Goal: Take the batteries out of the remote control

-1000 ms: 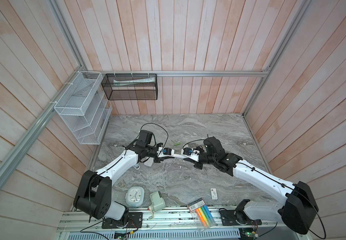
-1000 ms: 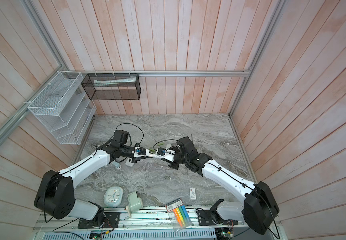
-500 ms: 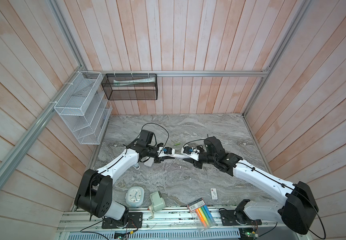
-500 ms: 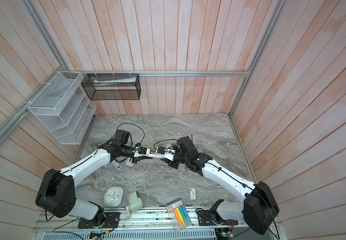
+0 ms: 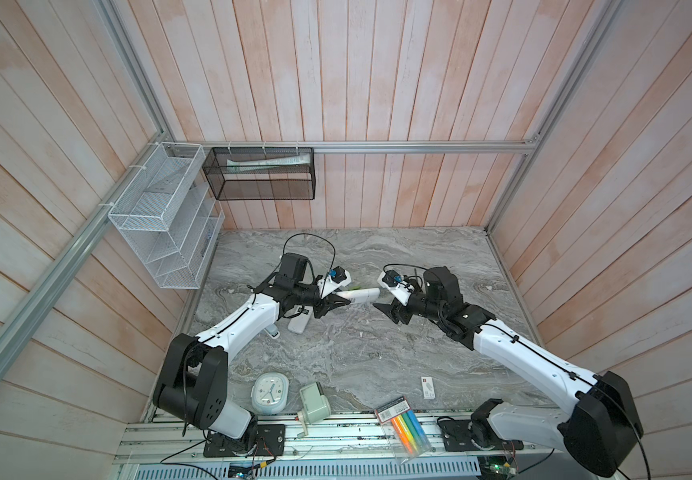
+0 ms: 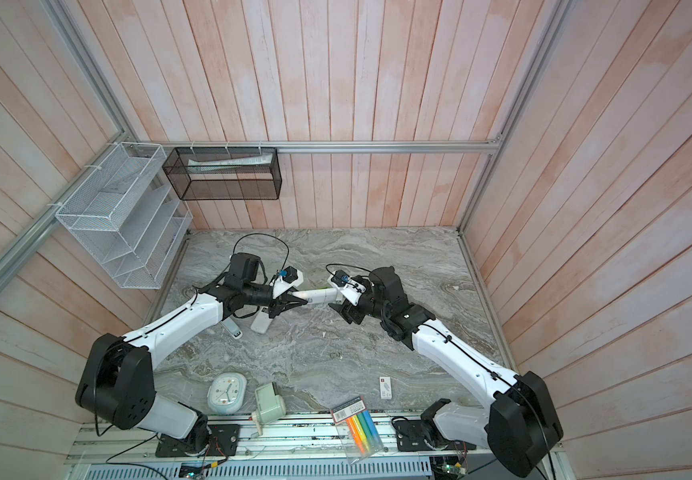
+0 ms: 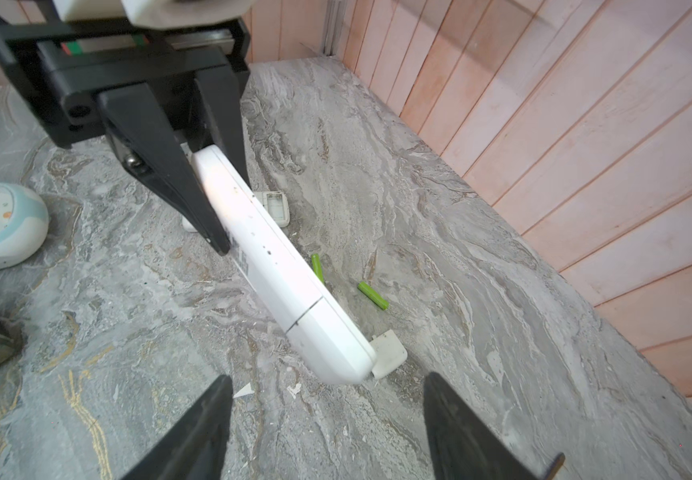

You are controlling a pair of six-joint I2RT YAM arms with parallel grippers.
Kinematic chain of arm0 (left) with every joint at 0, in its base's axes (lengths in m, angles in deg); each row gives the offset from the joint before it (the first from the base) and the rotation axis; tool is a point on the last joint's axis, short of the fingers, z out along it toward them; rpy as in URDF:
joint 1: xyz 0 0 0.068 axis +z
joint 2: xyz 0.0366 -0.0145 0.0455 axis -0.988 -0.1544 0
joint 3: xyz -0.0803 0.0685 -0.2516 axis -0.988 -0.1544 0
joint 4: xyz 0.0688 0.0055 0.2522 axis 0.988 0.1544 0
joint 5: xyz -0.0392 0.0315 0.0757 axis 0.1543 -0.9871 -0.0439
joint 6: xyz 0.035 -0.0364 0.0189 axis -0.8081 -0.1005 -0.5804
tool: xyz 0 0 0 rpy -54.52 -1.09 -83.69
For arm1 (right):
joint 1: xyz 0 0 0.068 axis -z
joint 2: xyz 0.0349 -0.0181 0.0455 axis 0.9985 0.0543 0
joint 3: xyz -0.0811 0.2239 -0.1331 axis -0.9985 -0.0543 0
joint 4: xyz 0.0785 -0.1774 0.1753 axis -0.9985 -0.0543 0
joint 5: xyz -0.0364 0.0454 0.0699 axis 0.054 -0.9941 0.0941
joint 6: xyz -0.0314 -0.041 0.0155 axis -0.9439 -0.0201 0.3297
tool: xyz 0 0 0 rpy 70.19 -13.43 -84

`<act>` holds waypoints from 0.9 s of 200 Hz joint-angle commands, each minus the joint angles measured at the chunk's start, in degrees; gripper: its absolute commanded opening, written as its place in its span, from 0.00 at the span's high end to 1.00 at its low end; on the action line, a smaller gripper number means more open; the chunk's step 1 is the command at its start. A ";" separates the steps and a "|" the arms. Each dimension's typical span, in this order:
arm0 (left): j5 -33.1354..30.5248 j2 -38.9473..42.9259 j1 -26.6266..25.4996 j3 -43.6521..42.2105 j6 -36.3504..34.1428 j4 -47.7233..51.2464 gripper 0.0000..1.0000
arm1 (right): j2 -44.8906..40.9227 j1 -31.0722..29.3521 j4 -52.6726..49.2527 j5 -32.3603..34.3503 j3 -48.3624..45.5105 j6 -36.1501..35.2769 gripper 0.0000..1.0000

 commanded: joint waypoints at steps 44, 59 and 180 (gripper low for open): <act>6.24 0.41 -0.02 -5.76 24.98 -12.79 0.90 | -2.56 7.94 2.41 -14.51 -3.66 8.93 0.30; 6.30 2.02 -0.02 -8.24 28.95 -16.66 0.90 | -2.35 8.01 2.40 -13.99 -3.67 9.89 0.30; 3.41 13.13 0.02 -19.88 41.31 -32.42 0.90 | 0.09 7.94 2.44 -18.37 -1.46 13.78 0.34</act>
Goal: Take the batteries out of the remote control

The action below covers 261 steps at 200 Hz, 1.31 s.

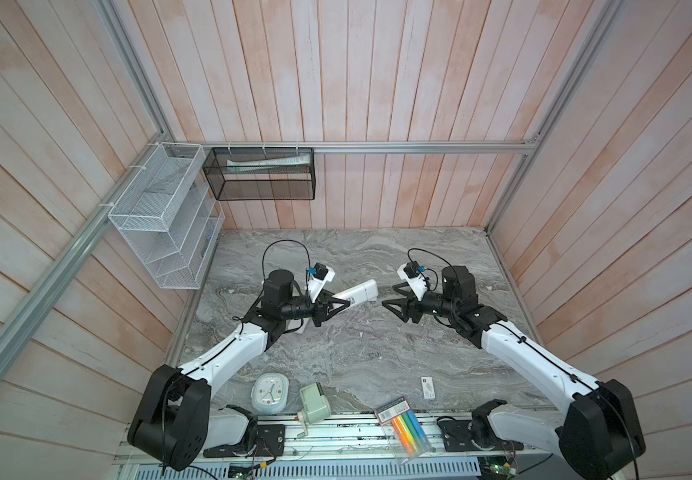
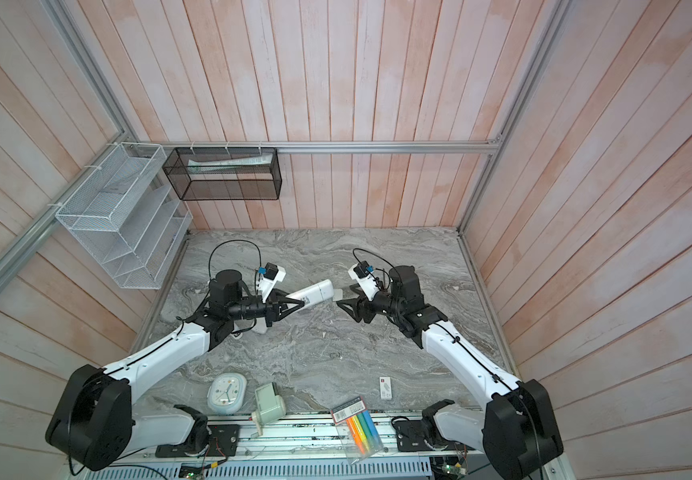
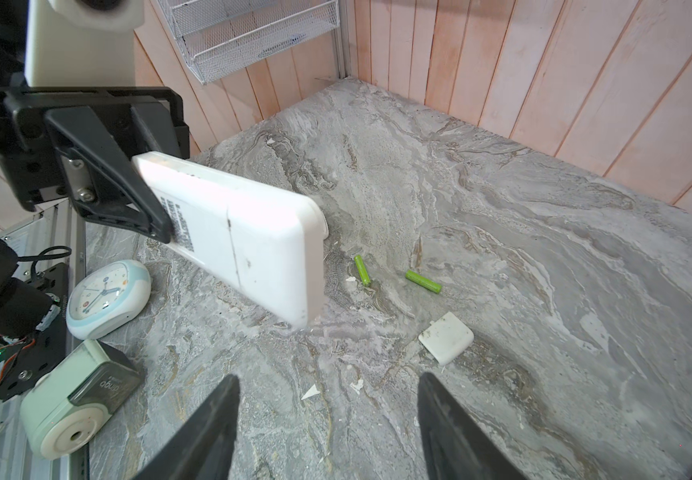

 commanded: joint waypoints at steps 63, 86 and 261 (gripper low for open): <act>-0.45 2.01 0.00 -4.30 7.23 -7.85 0.90 | 2.31 0.14 -0.98 -2.69 4.31 1.66 0.34; -0.24 2.27 0.00 -4.79 8.68 -9.15 0.90 | 3.15 -0.03 -1.00 -2.62 4.62 2.52 0.34; 6.24 1.83 0.00 -6.31 7.11 -11.54 0.90 | 10.12 -2.23 0.09 -15.81 9.96 -0.02 0.37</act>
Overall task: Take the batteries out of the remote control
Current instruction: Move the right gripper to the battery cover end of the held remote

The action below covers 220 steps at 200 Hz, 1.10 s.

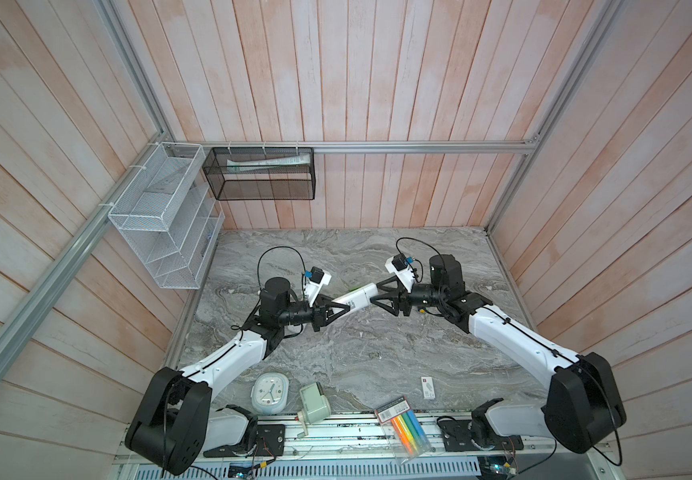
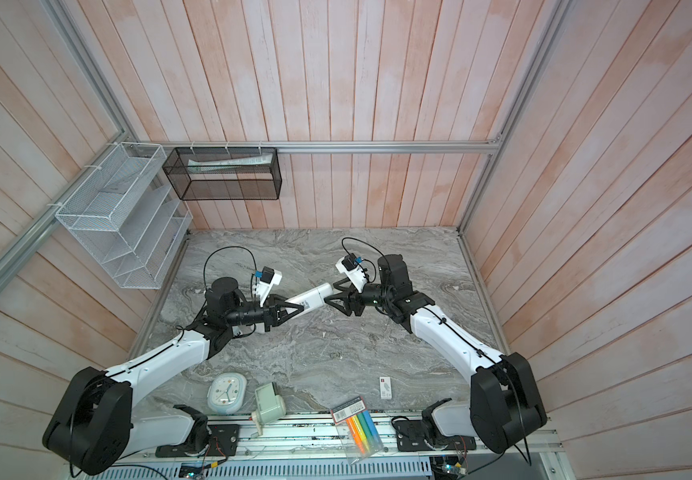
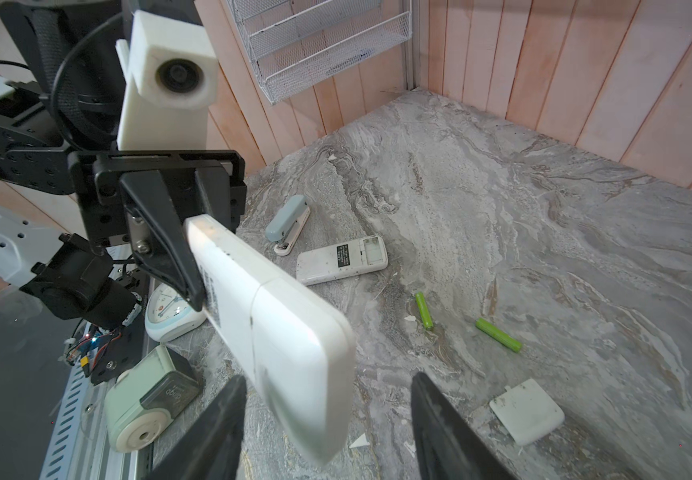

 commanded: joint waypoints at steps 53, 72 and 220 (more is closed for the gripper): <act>4.71 0.78 0.00 -1.76 -3.17 -4.88 0.90 | 3.83 -0.26 -4.84 -8.21 4.38 -3.71 0.41; 5.06 0.67 0.00 -1.56 -2.20 -5.57 0.90 | 4.79 -0.26 -6.25 -9.06 4.82 -4.26 0.41; 7.53 0.33 0.09 -2.02 0.02 -8.35 0.90 | 7.56 2.73 -5.12 -10.93 5.52 -1.70 0.59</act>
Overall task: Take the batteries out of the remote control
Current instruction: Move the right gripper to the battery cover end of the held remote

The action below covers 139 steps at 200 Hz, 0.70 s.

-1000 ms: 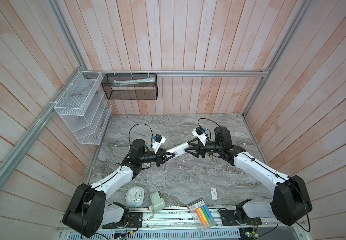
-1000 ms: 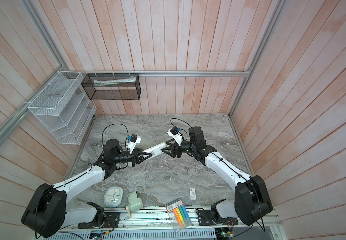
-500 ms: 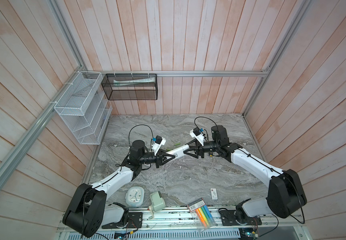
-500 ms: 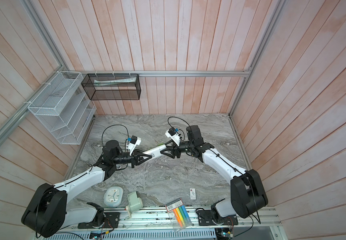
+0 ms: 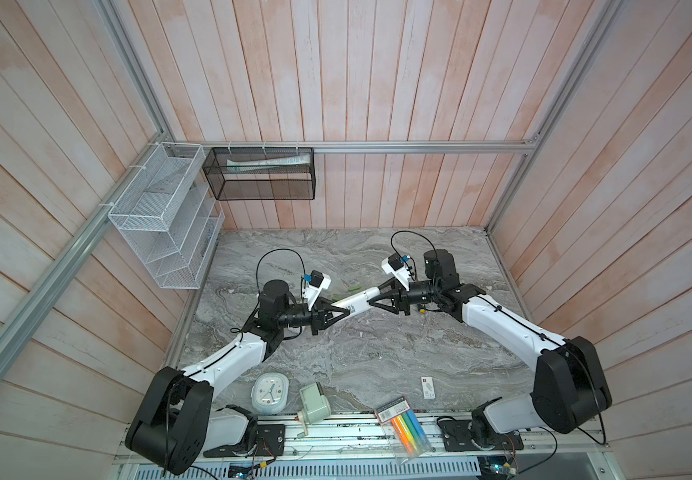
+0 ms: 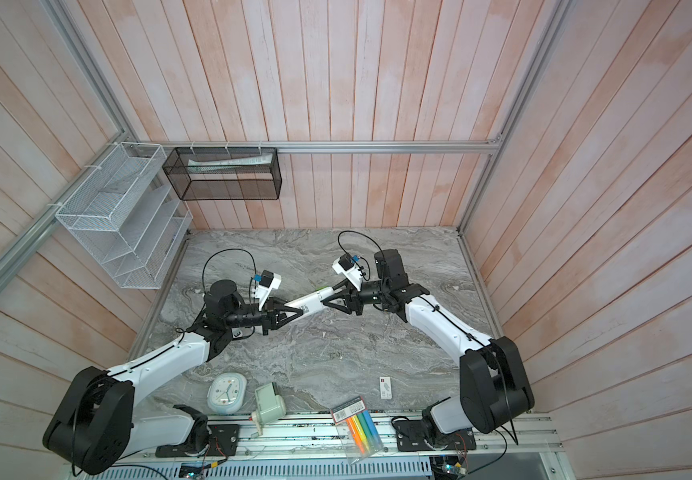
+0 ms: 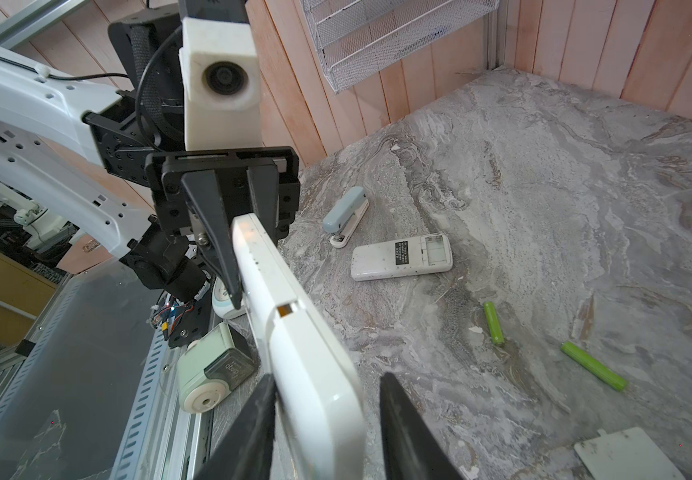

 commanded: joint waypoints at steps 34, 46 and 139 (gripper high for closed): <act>2.65 -0.62 -0.24 -0.04 4.47 -5.25 0.90 | 2.69 1.00 -0.01 1.78 2.29 2.65 0.58; 2.04 -1.07 -0.24 -0.01 6.39 -5.38 0.90 | 2.74 1.00 0.49 2.53 2.11 3.94 0.58; 1.16 -2.84 -0.24 -1.28 15.34 -8.43 0.91 | 5.23 0.95 -0.66 1.08 3.11 5.31 0.52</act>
